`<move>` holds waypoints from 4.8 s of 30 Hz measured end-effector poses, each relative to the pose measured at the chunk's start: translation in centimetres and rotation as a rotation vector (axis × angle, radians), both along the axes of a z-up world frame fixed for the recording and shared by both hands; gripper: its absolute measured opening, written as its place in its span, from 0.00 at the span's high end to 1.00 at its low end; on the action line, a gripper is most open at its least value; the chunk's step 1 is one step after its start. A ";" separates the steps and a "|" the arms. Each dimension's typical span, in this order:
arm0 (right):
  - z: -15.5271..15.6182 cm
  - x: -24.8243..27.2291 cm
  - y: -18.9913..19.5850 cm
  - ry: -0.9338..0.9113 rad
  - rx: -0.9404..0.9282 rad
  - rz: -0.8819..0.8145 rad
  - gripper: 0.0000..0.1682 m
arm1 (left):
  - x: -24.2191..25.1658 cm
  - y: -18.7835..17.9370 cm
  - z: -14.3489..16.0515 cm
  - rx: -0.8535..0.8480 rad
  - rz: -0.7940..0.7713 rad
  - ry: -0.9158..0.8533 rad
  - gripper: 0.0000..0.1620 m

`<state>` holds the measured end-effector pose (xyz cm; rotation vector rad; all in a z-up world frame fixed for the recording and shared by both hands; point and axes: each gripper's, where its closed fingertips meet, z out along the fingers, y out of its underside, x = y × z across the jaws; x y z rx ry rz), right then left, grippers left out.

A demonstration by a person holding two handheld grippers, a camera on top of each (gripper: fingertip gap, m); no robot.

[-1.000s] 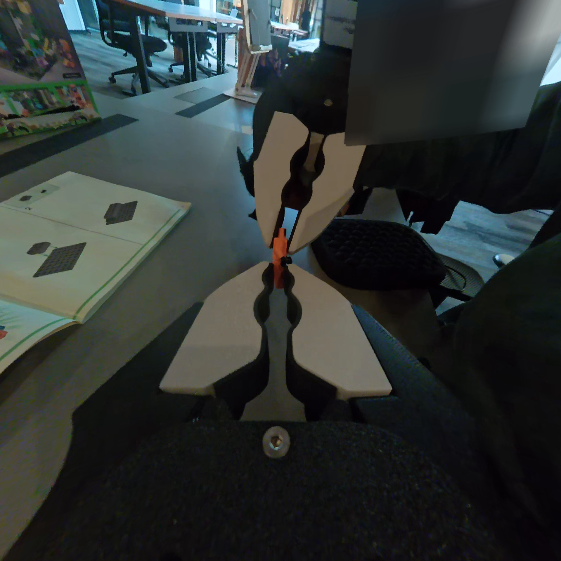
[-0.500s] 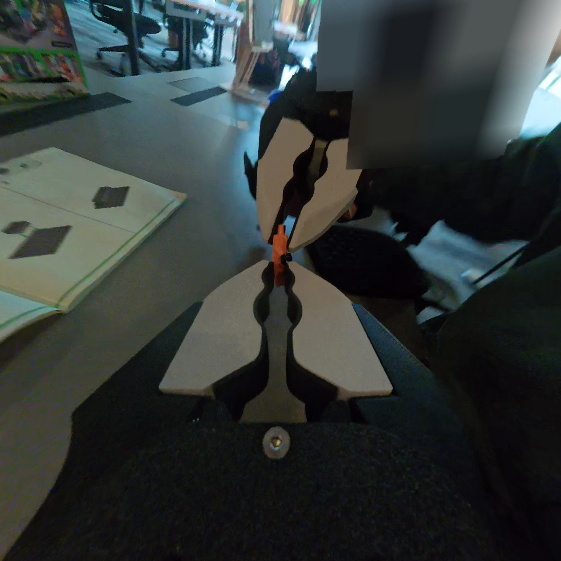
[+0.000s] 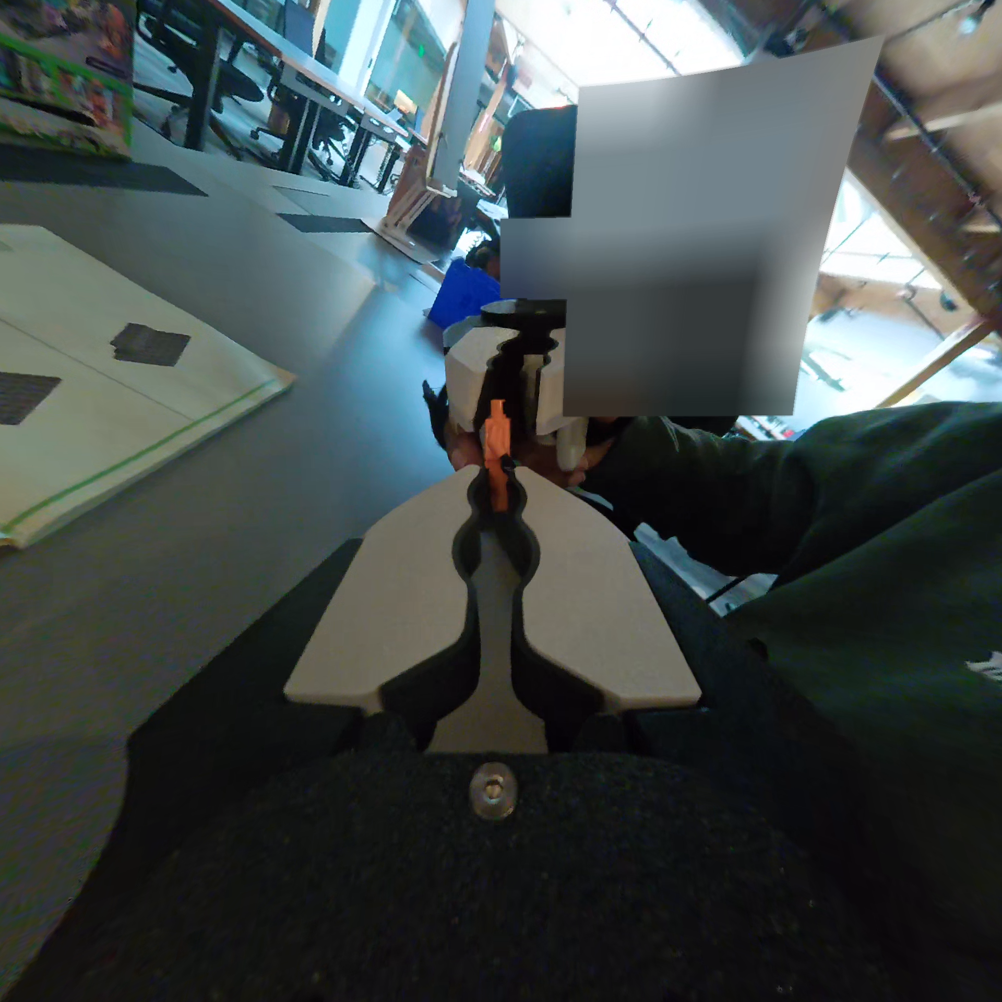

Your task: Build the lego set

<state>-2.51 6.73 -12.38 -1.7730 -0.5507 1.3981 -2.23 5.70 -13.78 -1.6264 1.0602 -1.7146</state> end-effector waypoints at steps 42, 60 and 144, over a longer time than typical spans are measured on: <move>-2.0 -0.4 -0.2 -0.358 0.264 0.090 0.91 | -0.2 0.0 -1.2 0.216 0.033 0.063 0.96; -7.4 1.8 6.2 -0.764 0.393 0.085 0.95 | -2.9 5.0 -6.1 0.528 0.285 0.436 0.83; -9.4 5.1 -1.1 -0.843 0.202 -0.519 1.00 | -5.8 0.6 -6.9 0.534 0.514 0.636 1.00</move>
